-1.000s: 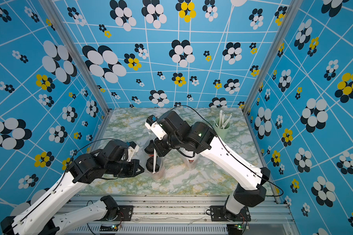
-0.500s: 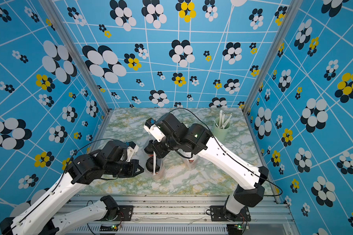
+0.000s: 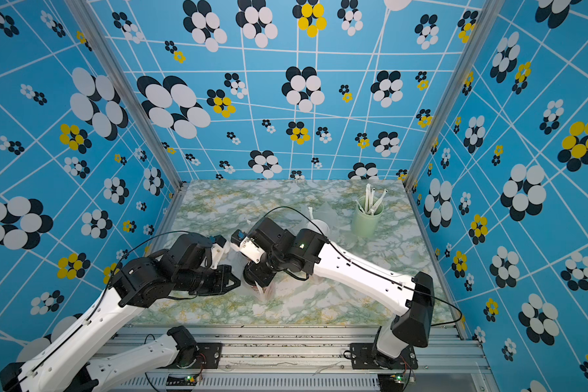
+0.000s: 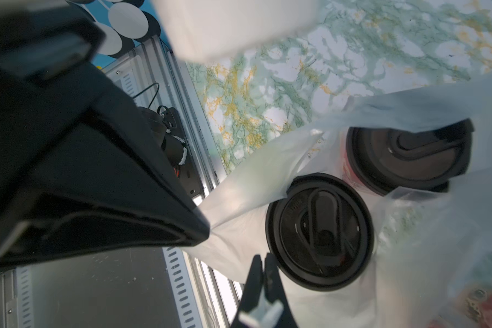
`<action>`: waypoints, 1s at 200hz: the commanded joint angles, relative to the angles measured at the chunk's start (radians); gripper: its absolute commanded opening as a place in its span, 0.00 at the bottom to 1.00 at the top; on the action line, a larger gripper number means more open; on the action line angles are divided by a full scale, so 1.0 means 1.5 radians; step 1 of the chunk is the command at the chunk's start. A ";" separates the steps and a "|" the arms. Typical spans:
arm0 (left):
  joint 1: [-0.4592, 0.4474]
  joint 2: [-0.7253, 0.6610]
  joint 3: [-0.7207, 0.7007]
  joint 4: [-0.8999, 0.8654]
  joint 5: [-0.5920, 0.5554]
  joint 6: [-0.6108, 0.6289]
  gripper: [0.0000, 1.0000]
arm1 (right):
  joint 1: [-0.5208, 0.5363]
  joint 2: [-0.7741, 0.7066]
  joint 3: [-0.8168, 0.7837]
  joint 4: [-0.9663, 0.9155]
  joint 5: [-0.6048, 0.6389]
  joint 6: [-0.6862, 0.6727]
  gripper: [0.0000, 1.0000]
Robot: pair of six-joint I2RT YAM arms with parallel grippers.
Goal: Pack milk tea into plastic carrier bags
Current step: Place the straw in the plastic carrier bag.
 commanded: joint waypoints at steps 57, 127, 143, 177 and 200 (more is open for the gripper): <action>-0.002 -0.003 0.003 0.004 -0.011 -0.009 0.00 | 0.007 -0.047 -0.204 0.241 -0.045 -0.069 0.01; 0.004 -0.002 0.047 -0.024 -0.041 0.020 0.26 | 0.005 -0.090 -0.178 0.188 -0.014 -0.087 0.38; 0.017 0.000 0.069 -0.030 -0.060 0.036 0.40 | -0.004 -0.108 -0.148 0.148 0.008 -0.091 0.44; 0.097 0.020 0.114 -0.031 -0.064 0.093 0.54 | -0.050 -0.176 -0.120 0.115 0.039 -0.085 0.48; 0.173 0.044 0.129 -0.020 -0.057 0.144 0.62 | -0.101 -0.225 -0.118 0.109 0.098 -0.073 0.51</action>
